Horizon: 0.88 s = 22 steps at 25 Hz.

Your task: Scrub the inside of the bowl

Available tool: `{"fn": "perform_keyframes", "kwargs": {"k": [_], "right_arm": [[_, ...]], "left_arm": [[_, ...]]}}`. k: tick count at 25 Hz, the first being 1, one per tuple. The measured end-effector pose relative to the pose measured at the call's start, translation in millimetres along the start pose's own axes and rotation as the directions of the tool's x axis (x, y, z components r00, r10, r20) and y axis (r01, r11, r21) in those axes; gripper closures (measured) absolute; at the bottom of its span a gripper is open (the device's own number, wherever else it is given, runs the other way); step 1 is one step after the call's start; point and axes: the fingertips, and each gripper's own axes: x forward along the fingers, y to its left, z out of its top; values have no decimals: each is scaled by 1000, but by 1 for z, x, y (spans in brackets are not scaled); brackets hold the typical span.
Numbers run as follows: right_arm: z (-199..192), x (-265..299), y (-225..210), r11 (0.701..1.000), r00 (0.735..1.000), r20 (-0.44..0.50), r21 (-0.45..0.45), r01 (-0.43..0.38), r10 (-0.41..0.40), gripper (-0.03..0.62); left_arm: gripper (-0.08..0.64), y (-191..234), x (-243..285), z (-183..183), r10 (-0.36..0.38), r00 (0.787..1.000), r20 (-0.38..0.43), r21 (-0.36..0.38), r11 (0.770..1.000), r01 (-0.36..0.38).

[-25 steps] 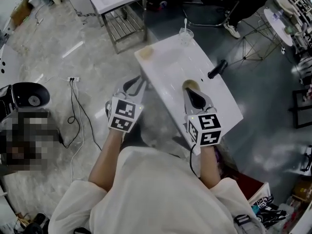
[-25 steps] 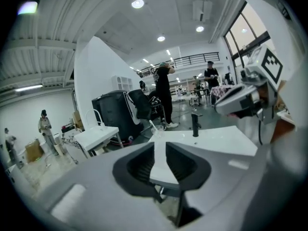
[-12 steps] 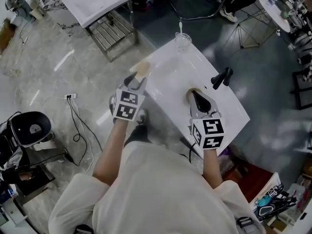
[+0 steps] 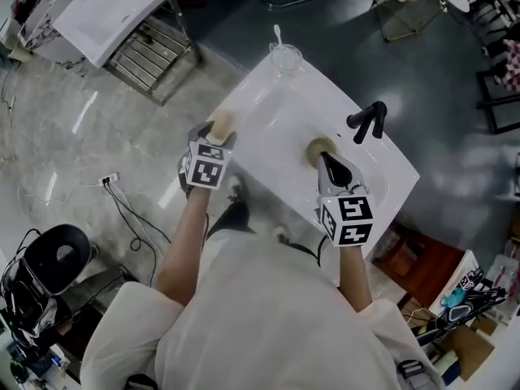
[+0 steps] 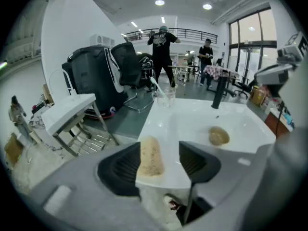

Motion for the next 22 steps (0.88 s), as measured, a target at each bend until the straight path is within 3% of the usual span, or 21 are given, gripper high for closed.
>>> {"fn": "perform_keyframes", "kwargs": {"k": [9,14,18,22], "right_arm": [[-31,37,-9,998,995,-94,55,39,-33,584],[-50,48,-14,996,991,-127,73,49,-39,584],[-73,47,-15,995,986,-163,88,53,-38,584],[-92,45,-19,994,982,-183,91,64,-47,584]], "left_arm": [[296,12,54,-31,-23,991,-129,78,996,33],[356,17,63,-38,42,994,-104,121,992,-29],[385,14,64,-41,37,997,-75,98,995,-30],[423,8,64,-41,-2,995,-102,96,995,12]]}}
